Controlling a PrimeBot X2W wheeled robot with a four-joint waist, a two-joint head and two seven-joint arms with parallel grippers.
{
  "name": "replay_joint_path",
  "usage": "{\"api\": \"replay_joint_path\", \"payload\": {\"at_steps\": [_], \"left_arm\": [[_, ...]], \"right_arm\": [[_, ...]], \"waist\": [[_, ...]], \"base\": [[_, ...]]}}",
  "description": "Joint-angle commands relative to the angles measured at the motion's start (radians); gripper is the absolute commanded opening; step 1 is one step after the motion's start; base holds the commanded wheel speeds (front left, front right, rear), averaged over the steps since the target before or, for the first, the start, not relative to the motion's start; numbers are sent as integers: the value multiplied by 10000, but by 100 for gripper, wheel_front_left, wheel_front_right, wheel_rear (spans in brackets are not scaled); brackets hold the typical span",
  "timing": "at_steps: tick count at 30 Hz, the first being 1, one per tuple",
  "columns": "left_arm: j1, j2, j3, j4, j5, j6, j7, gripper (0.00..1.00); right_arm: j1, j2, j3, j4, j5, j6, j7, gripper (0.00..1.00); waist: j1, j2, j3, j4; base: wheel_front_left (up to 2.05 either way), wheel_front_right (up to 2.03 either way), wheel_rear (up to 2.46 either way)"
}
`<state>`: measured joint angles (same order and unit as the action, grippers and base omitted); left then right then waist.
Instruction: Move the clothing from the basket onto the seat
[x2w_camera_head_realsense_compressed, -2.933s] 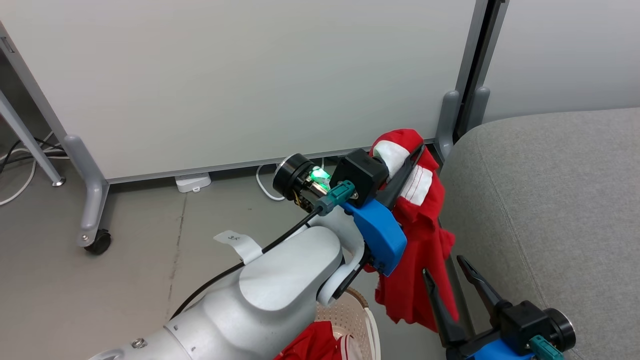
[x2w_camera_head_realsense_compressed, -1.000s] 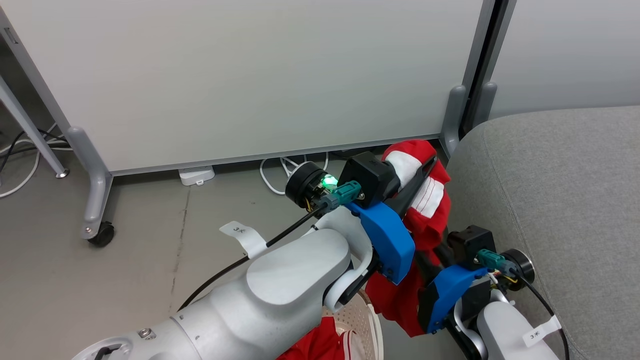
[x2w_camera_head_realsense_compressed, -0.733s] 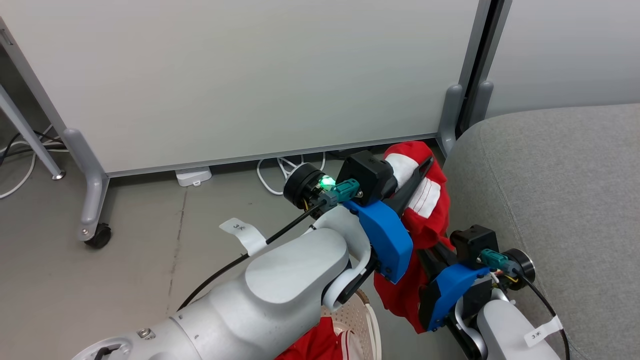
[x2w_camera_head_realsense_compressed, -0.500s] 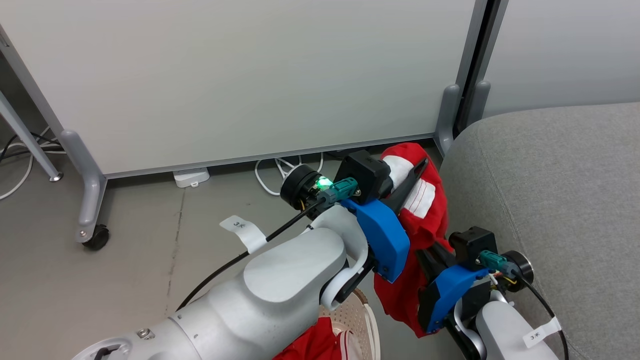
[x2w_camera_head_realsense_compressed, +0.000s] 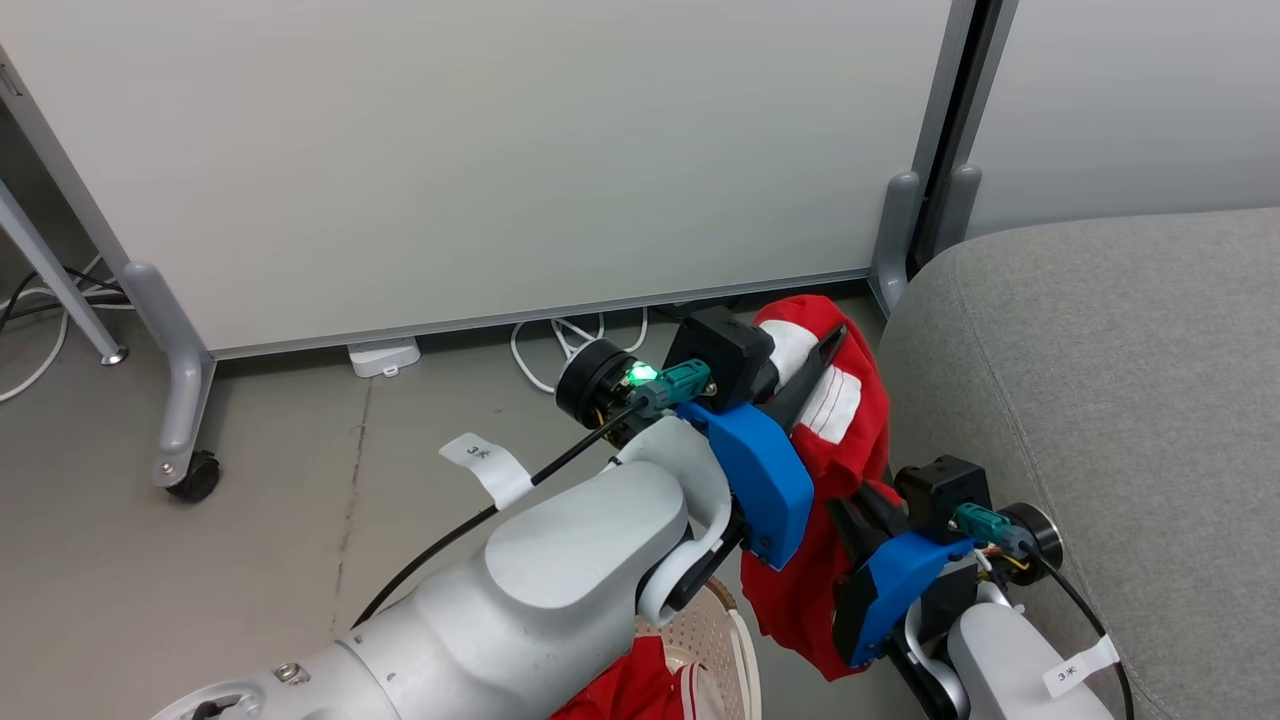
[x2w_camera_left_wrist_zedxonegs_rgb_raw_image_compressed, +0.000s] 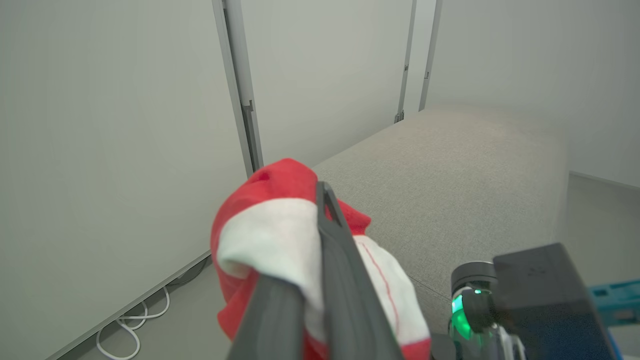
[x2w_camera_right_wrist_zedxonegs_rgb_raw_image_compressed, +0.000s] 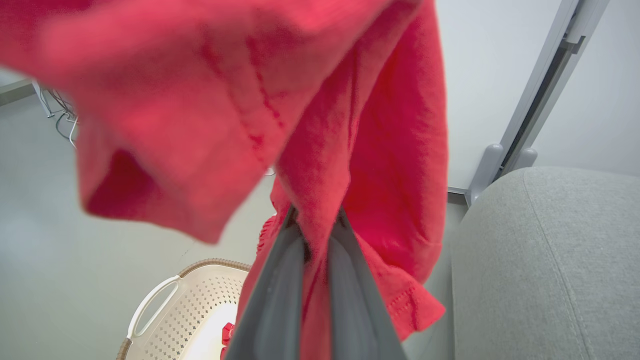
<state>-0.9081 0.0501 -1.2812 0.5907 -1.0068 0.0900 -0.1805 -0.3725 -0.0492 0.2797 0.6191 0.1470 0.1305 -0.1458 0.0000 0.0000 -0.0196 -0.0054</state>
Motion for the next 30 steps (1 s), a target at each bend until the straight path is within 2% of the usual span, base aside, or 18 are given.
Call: {"api": "replay_joint_path", "payload": {"at_steps": [1,10,11,12,13,14,23,30], "left_arm": [[37,4,-31,45,-36,6,-12,0],[104,3,-31,124,-4,55,-163,0],[143,3,-33,123,18,69,-205,20],[180,3,-31,125,50,96,-285,47],[226,4,-31,126,91,123,-368,91],[296,3,-31,143,112,146,-445,100],[1115,4,177,426,502,7,-844,100],[2536,457,1839,-412,1876,-192,-856,100]], "right_arm": [[-170,-22,8,16,33,5,-35,0],[-176,-22,49,71,55,5,-99,0],[-178,-22,50,68,63,5,-106,0],[-183,-22,46,59,66,5,-116,0],[-190,-22,36,48,65,5,-129,0],[-199,-22,28,36,62,5,-142,0],[-198,-22,-38,20,93,5,-200,0],[-136,-22,-176,-74,31,5,-237,0]], "waist": [[0,0,-1,-1],[0,0,-19,-16],[0,0,-18,-21],[0,0,-17,-26],[0,0,-16,-30],[0,0,-13,-37],[0,0,-2,-23],[0,0,76,25]], "base": [[0,0,0],[0,0,0],[0,0,0],[0,0,0],[0,0,0],[0,0,0],[0,0,0],[0,0,0]]}}
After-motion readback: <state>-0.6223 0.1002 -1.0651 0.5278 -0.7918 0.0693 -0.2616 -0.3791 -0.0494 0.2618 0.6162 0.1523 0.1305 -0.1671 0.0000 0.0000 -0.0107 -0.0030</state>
